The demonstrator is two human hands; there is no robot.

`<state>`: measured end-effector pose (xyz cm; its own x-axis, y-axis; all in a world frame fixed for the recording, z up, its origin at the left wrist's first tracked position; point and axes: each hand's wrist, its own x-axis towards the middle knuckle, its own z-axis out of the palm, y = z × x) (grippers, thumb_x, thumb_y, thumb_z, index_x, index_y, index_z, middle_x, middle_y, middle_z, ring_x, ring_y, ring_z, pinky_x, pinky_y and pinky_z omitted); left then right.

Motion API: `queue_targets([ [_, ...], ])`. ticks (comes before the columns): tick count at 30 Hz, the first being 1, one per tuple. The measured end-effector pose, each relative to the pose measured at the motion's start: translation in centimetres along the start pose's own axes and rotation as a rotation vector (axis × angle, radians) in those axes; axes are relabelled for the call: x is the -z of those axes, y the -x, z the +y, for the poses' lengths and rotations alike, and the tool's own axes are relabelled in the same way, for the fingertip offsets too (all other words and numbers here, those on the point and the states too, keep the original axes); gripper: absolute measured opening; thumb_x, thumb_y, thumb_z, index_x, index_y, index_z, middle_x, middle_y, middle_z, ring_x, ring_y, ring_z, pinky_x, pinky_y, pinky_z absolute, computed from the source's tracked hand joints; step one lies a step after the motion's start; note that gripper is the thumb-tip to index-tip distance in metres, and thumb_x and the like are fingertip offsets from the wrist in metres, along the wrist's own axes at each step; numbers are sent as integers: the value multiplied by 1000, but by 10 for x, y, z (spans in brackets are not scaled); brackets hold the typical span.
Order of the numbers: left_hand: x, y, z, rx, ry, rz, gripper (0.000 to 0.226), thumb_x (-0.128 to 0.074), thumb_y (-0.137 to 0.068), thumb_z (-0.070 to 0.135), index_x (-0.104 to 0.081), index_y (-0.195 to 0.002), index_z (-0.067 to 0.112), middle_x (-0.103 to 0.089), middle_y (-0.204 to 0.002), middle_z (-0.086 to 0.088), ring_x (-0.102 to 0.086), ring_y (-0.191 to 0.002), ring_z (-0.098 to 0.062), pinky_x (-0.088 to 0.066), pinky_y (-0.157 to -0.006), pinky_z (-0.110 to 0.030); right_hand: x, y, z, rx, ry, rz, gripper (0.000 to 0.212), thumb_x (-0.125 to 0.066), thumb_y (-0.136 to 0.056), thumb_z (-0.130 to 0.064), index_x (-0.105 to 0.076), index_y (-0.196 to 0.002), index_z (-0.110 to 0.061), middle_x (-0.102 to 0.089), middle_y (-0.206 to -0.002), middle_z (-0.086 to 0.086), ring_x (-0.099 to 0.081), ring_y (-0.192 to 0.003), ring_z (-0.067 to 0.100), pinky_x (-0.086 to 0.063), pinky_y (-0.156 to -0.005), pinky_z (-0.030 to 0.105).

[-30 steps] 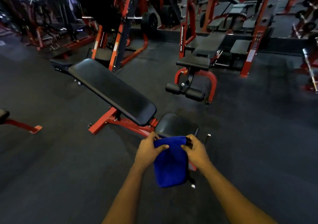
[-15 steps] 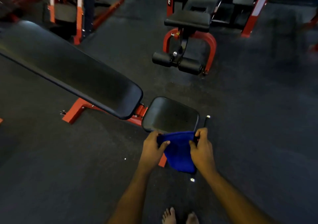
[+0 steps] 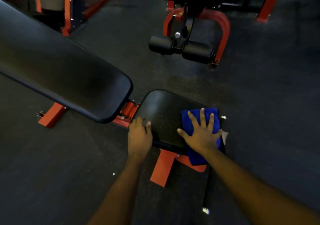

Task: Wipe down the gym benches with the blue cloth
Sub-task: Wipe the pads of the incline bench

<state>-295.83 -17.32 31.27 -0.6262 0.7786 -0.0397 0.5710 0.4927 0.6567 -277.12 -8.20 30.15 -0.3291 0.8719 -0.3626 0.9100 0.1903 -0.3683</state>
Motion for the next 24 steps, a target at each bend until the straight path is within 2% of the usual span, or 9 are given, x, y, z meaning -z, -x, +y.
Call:
queue_targets([
  [3,-25,-29,-30,60,-58,147,31,-47,-100,28,-55,-121,6,-57,-121,-16,-47,-118,-32,-38,-95,-45,-28,-6,2,-2,127,179,68,-18,-92,-74,7,-151,-50,23,-162,-5,20,-148,32,-10,-107,75],
  [6,-42,-42,-42,65,19,264,39,-41,-101,36,-56,-125,9,-58,-123,-14,-50,-118,-31,-40,-95,-45,-35,-5,7,16,94,298,57,-11,-97,-63,1,-152,-51,12,-164,-8,12,-150,30,-10,-108,73],
  [8,-50,-42,-47,62,35,332,45,-35,-102,42,-57,-127,12,-60,-122,-10,-52,-116,-29,-41,-92,-43,-36,-5,11,42,115,348,54,-14,-100,-57,-5,-152,-51,5,-165,-8,4,-151,29,-14,-108,72],
  [10,-52,-41,-52,35,53,391,46,-31,-102,44,-60,-119,13,-63,-116,-10,-56,-109,-30,-41,-87,-42,-35,-7,14,67,154,391,52,-19,-100,-54,-9,-151,-52,-2,-165,-9,-5,-149,29,-18,-106,69],
  [14,-57,-47,-61,-24,56,446,54,-25,-101,50,-64,-110,13,-66,-110,-13,-58,-104,-34,-46,-88,-47,-31,-14,23,103,184,463,51,-27,-97,-61,-21,-148,-55,-15,-163,-12,-19,-141,25,-22,-103,60],
  [17,-56,-46,-64,-50,45,449,60,-22,-100,51,-64,-111,10,-65,-110,-15,-57,-104,-37,-46,-86,-48,-35,-9,25,85,136,463,55,-28,-92,-73,-22,-145,-60,-10,-163,-17,-10,-147,24,-17,-105,68],
  [19,-50,-43,-63,-50,5,393,59,-23,-101,50,-62,-114,9,-63,-115,-17,-56,-107,-39,-44,-87,-48,-35,-2,25,28,98,369,60,-26,-89,-78,-14,-145,-63,6,-164,-16,10,-150,32,-8,-104,77],
  [21,-44,-42,-61,-45,-1,331,56,-24,-102,48,-58,-119,7,-58,-123,-19,-52,-113,-40,-41,-90,-49,-37,5,25,-15,43,310,63,-26,-87,-80,-8,-145,-64,19,-162,-12,21,-147,39,-8,-102,79],
  [24,-40,-43,-59,-35,11,296,54,-27,-101,51,-54,-122,9,-55,-127,-21,-49,-117,-41,-40,-92,-49,-39,-3,22,-51,39,346,62,-28,-90,-76,-7,-146,-62,15,-164,-8,12,-147,42,-19,-105,73],
])
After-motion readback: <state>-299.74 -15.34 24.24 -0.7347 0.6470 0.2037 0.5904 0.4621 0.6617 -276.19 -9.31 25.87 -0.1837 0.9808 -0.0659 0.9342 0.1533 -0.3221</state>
